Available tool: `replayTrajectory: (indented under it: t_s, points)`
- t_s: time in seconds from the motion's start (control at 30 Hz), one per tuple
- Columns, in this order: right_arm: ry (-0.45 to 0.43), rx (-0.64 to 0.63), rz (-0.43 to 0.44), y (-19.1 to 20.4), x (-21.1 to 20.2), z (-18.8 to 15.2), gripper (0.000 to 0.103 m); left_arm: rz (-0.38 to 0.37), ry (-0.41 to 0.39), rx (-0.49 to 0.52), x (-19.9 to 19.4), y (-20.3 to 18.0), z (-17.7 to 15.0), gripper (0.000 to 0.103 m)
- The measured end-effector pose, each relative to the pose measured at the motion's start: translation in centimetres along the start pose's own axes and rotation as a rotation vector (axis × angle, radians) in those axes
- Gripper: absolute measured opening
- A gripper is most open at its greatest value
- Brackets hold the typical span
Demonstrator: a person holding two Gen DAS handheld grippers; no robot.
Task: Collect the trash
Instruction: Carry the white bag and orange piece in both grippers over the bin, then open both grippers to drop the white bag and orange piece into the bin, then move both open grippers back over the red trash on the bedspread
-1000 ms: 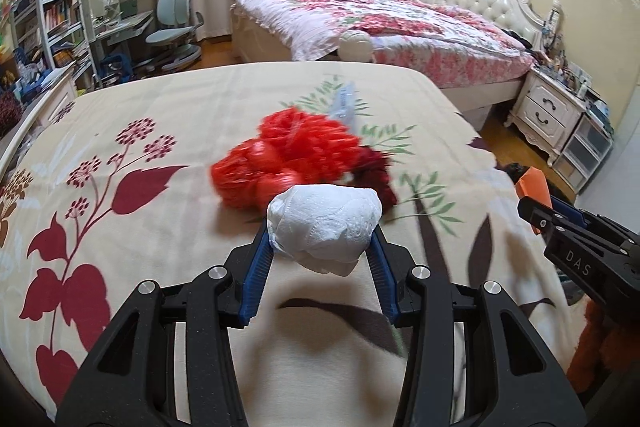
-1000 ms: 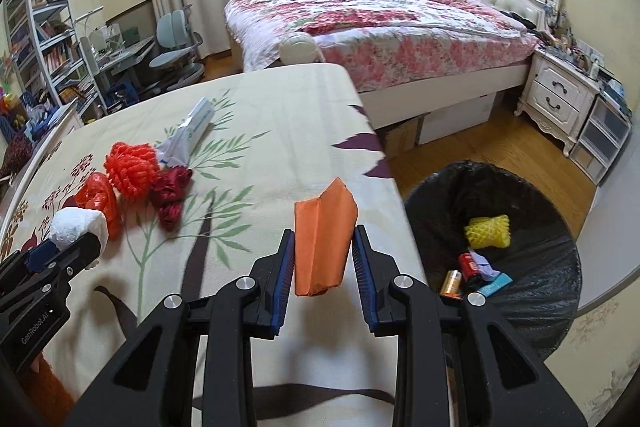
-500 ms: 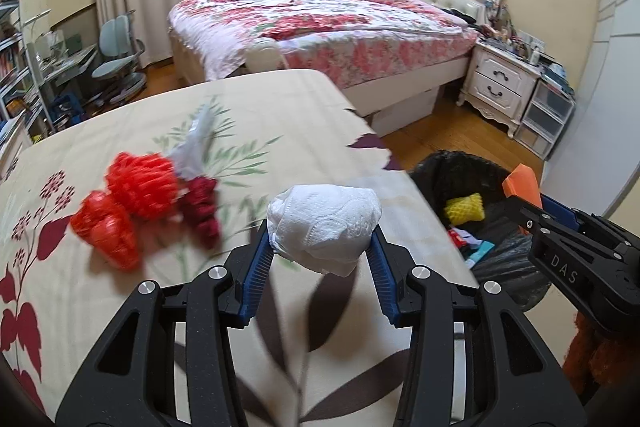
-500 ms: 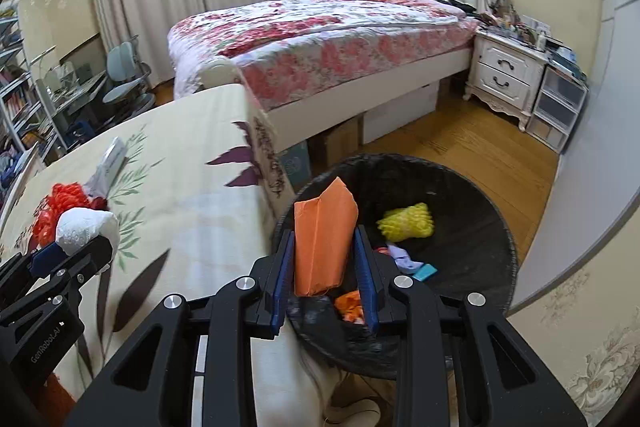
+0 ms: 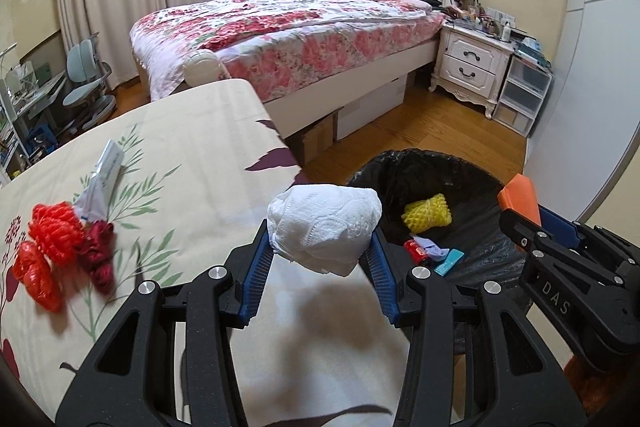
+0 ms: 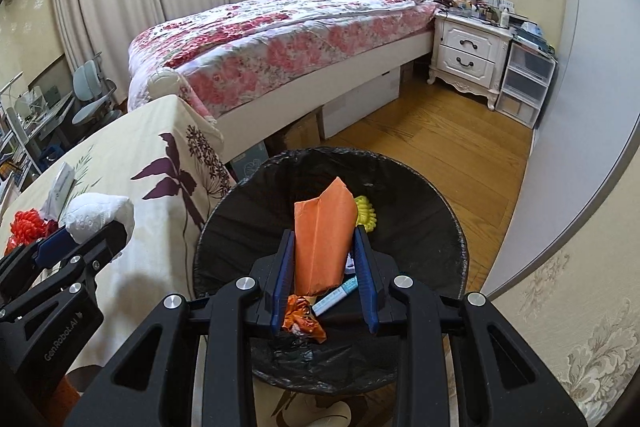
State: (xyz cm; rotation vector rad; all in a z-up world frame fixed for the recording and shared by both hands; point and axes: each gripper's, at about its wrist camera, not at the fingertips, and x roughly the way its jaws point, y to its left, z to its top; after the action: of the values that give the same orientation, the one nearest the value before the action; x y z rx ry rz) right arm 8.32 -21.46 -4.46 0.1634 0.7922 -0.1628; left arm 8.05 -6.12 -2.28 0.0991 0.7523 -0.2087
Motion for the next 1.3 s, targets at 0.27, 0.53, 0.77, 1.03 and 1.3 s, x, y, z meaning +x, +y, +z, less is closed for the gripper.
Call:
replayTrajectory:
  t_s: [0.27, 0.53, 0.77, 1.03, 1.3]
  points:
    - [0.014, 0.013, -0.023, -0.6, 1.5, 0.0, 0.03, 0.004, 0.024, 0.027, 2.3, -1.7, 0.7, 0.045]
    - [0.026, 0.032, -0.036, -1.6, 2.1, 0.0, 0.03, 0.009, 0.034, 0.055, 3.5, -2.9, 1.0, 0.045]
    - [0.024, 0.042, -0.048, -2.1, 2.1, -0.2, 0.032, 0.001, 0.034, 0.068, 3.7, -3.3, 1.2, 0.051]
    - [0.013, 0.063, -0.079, -2.6, 1.9, -0.1, 0.044, 0.011, 0.016, 0.062, 3.4, -3.2, 1.3, 0.072]
    - [-0.001, 0.059, -0.101, -2.5, 1.4, -0.1, 0.057, 0.034, 0.006, 0.04, 2.8, -2.4, 1.4, 0.084]
